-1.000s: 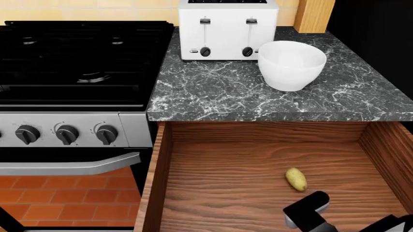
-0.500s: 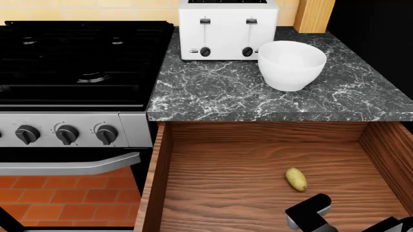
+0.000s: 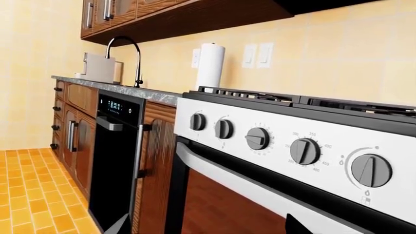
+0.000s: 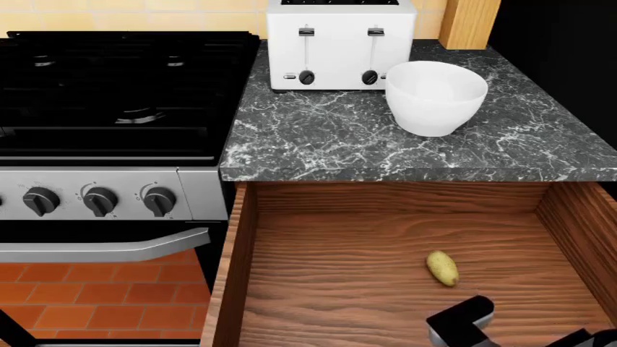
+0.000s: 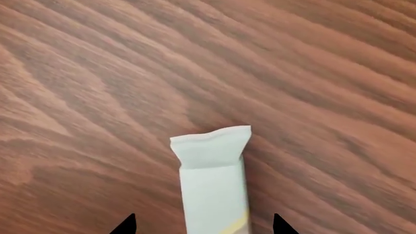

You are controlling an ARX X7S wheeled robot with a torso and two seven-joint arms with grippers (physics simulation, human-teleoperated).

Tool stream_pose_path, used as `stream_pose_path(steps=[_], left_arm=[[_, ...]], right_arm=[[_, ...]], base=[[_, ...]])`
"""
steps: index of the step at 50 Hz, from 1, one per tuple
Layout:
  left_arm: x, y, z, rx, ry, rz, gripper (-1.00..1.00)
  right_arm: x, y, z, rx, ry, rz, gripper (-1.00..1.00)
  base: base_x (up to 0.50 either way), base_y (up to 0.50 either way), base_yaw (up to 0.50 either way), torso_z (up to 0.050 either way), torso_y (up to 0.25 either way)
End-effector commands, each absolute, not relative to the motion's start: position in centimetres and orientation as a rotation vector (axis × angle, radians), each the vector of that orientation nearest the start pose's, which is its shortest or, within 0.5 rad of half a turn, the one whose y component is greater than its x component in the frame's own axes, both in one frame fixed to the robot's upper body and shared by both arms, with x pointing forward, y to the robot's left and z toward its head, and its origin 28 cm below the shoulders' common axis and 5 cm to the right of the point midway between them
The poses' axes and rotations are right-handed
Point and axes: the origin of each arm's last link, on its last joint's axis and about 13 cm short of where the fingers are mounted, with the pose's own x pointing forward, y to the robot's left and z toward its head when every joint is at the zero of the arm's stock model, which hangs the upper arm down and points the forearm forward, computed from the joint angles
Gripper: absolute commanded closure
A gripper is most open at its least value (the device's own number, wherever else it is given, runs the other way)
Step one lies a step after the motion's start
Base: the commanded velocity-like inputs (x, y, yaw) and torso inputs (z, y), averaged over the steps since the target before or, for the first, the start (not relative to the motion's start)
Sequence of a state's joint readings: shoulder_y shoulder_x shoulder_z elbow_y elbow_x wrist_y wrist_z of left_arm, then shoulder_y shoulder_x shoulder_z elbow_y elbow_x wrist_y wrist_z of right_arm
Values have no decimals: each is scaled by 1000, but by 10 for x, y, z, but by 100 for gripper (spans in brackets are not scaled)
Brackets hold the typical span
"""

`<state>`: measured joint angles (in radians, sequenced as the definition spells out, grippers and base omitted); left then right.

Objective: Place the bar in the bowl and close the drawer.

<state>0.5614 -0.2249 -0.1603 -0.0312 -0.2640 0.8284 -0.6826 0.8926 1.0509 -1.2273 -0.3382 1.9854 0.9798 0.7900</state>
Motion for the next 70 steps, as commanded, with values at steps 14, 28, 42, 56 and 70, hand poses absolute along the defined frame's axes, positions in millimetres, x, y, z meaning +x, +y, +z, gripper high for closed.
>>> stream_pose_path(steps=[14, 28, 42, 56, 70], left_arm=[[61, 294, 0, -20, -290, 827, -100], [60, 295, 0, -21, -290, 827, -100], [59, 295, -1, -23, -287, 823, -100], [58, 295, -2, -24, -285, 825, -100], [59, 294, -3, -26, -281, 824, -100]], right_arm=[[166, -163, 125, -201, 1302, 366, -100], [167, -163, 122, -194, 1311, 364, -100], [167, -164, 119, -189, 1325, 359, -100], [167, -164, 118, -200, 1338, 349, -100], [165, -163, 119, -219, 1329, 347, 100]], base=[[0, 0, 0, 0, 0], [0, 0, 0, 0, 0], [0, 0, 0, 0, 0], [0, 0, 0, 0, 0], [0, 0, 0, 0, 0]])
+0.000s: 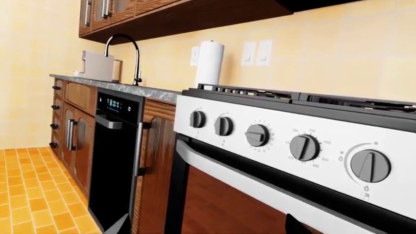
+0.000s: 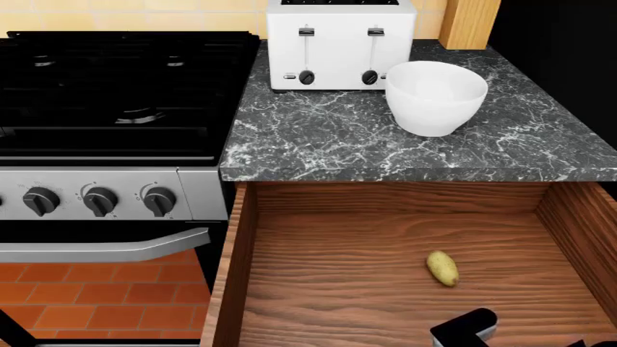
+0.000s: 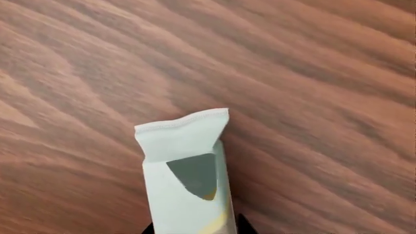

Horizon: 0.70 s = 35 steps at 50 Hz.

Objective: Place the bar in the bowl and close the drawer.

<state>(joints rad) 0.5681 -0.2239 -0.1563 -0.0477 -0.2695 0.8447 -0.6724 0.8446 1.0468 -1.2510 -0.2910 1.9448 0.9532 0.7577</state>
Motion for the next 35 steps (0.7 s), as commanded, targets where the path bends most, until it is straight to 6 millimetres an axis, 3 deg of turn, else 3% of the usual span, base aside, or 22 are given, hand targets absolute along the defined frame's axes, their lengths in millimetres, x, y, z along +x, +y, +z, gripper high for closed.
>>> stream_pose_path(steps=[1, 17, 35], left_arm=[[59, 294, -3, -26, -281, 823, -100], [60, 294, -5, -30, -277, 820, -100], [59, 295, -6, -33, -276, 820, -100]], right_arm=[[165, -163, 120, -220, 1328, 348, 100], [168, -162, 126, -232, 1315, 345, 100], [180, -159, 172, -332, 1195, 313, 100]], base=[[0, 0, 0, 0, 0], [0, 0, 0, 0, 0], [0, 0, 0, 0, 0]])
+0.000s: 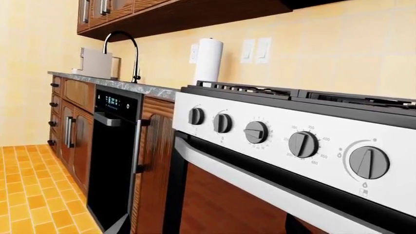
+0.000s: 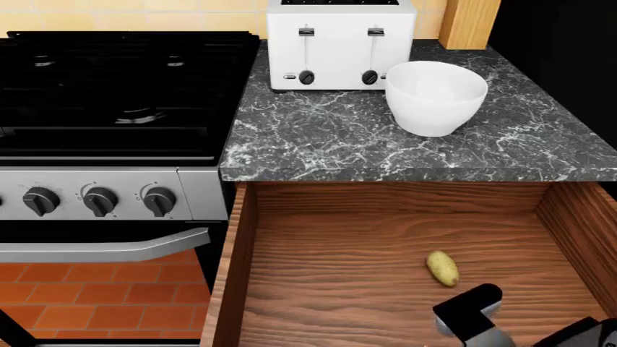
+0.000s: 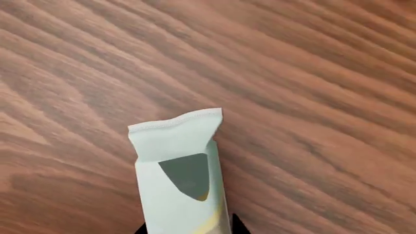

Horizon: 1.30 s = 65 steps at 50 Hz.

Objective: Place the bar in the bowl and close the drawer.

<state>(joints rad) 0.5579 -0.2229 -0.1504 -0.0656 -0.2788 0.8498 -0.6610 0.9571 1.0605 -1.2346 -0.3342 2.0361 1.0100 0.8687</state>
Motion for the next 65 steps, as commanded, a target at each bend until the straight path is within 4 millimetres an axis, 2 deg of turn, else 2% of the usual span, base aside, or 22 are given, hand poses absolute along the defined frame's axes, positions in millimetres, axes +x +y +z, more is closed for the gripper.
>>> stream_pose_path(steps=[1, 21, 34, 51, 65], left_arm=[[59, 295, -6, -34, -276, 820, -100], [58, 294, -6, -34, -283, 819, -100], [64, 293, -4, -29, -281, 819, -100], [81, 294, -2, -24, -274, 824, -100], [100, 296, 2, -22, -270, 841, -100]], right_arm=[[180, -159, 175, -338, 1189, 312, 100], [195, -143, 243, -513, 964, 293, 100], [206, -128, 309, -603, 728, 277, 100], [245, -109, 374, -523, 409, 196, 100], [291, -96, 425, -450, 216, 156, 100]], base=[[0, 0, 0, 0, 0], [0, 0, 0, 0, 0], [0, 0, 0, 0, 0], [0, 0, 0, 0, 0], [0, 0, 0, 0, 0]])
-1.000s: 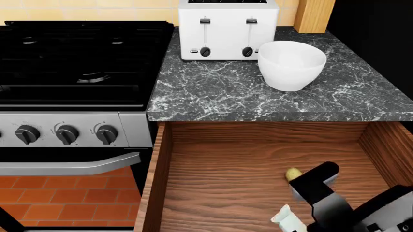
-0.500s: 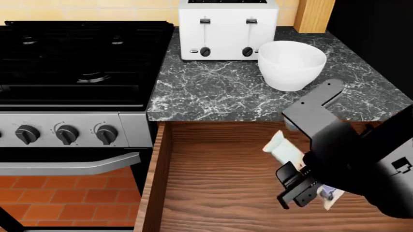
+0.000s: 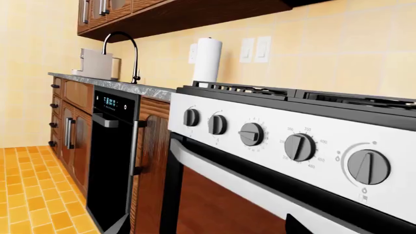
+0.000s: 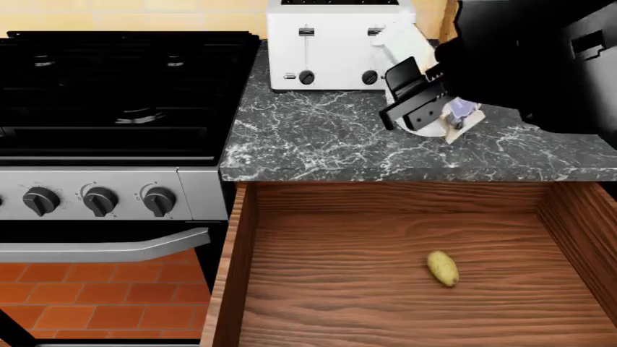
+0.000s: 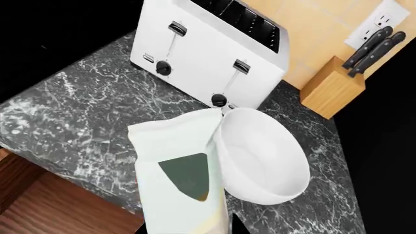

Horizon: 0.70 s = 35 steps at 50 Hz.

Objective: Place the bar in the bowl and close the drawer.

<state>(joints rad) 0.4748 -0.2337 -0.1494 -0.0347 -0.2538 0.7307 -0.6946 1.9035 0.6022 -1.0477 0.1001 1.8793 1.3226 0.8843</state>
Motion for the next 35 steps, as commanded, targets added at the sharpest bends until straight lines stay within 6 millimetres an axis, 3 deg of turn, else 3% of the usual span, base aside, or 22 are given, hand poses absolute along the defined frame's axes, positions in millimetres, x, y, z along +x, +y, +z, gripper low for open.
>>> stream_pose_path(steps=[1, 19, 35], left_arm=[[102, 296, 2, -22, -269, 842, -100], [127, 297, 10, -8, -273, 873, -100], [148, 295, 17, 12, -270, 897, -100]], right_arm=[[295, -96, 427, -445, 208, 150, 100], [383, -95, 445, -337, 124, 83, 100], [409, -99, 386, -247, 174, 1, 100]], base=[[0, 0, 0, 0, 0], [0, 0, 0, 0, 0], [0, 0, 0, 0, 0]])
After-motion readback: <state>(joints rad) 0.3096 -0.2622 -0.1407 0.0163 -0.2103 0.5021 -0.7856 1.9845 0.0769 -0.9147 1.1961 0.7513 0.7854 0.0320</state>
